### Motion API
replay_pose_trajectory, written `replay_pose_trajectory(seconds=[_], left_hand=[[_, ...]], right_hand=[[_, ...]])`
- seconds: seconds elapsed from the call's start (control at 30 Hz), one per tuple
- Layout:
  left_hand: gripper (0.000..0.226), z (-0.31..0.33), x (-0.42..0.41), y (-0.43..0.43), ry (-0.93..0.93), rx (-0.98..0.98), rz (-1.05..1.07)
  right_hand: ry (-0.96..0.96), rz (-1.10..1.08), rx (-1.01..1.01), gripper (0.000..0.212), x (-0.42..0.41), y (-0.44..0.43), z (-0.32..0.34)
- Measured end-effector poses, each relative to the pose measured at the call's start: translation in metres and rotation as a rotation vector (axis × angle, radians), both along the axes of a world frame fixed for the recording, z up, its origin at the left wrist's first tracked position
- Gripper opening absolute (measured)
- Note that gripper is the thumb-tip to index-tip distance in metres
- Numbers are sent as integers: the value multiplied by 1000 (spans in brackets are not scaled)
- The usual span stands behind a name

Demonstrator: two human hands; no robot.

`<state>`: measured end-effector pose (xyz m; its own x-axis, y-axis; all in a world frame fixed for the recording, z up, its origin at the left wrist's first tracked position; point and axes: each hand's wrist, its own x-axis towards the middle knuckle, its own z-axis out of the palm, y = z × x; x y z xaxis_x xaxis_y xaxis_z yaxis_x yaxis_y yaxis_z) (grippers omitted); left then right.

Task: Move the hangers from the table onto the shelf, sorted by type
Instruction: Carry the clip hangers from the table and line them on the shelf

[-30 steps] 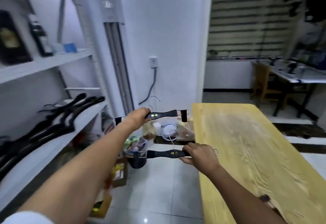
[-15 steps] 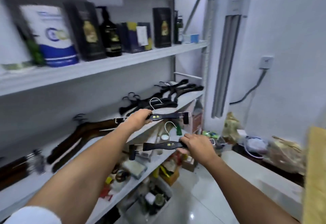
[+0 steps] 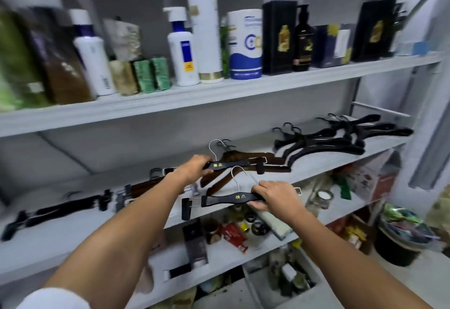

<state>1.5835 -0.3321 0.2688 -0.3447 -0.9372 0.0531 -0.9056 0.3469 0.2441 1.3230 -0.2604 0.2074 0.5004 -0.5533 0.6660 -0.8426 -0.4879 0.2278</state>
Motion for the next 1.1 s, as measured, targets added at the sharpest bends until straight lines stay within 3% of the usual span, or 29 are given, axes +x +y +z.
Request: replay_pose_trajectory(seconds=[0.47,0.83,0.97,1.1], left_hand=[[30,-43,246,74,79,19,345],[23,-64,332,59,36,60,444],[27,-70,355,44,48,82,512],[31,-74,369,33,61,94,569]], right_hand=[[68,289,56,38,219,-25,-29],[46,432,24,49,312,-82,-44],[50,476,26,37,346,-105,-43],[-3,542,86,44,372,-123,-49]])
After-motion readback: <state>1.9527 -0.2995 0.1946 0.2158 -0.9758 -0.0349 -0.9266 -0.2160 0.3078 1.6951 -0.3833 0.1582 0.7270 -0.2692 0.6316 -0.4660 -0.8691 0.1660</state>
